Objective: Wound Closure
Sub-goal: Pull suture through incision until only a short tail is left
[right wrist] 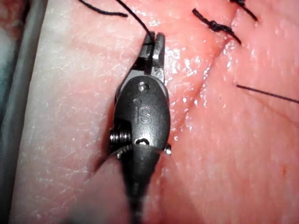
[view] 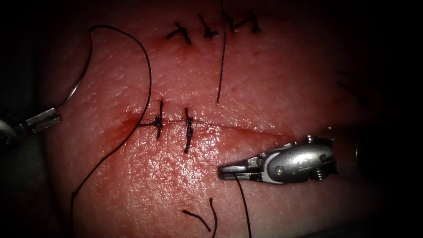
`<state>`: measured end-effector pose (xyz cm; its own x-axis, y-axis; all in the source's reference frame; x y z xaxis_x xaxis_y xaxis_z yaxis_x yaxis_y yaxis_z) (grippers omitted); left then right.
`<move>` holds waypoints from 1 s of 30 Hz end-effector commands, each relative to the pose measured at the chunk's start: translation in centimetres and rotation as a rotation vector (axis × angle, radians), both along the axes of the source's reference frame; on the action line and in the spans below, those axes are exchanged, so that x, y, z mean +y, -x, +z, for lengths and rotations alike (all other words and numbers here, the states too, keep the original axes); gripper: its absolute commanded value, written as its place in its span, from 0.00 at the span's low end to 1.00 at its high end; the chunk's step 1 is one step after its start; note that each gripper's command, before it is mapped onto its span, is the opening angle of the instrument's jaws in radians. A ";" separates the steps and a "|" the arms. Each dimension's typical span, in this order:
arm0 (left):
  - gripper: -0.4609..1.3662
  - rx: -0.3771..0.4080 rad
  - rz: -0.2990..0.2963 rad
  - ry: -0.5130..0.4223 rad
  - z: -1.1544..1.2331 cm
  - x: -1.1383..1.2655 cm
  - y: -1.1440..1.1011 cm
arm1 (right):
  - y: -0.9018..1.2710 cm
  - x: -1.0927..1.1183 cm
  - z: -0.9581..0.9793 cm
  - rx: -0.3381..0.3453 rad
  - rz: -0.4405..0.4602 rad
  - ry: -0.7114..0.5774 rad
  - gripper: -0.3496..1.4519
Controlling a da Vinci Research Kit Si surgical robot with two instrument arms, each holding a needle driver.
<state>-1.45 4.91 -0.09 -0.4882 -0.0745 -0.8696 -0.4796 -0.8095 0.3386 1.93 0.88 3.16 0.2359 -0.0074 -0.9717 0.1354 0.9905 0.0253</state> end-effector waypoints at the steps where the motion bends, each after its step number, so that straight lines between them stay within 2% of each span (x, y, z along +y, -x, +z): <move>1: 0.06 0.001 0.007 -0.004 0.00 0.00 0.00 | 0.00 -0.02 -0.02 -0.004 -0.002 0.005 0.00; 18: 0.06 -0.001 0.009 -0.003 0.01 0.00 0.02 | -0.09 -0.75 -0.42 0.000 -0.141 0.043 0.00; 30: 0.06 0.001 0.010 -0.005 0.01 0.00 0.03 | -0.10 -1.14 -0.57 0.022 -0.202 0.050 0.00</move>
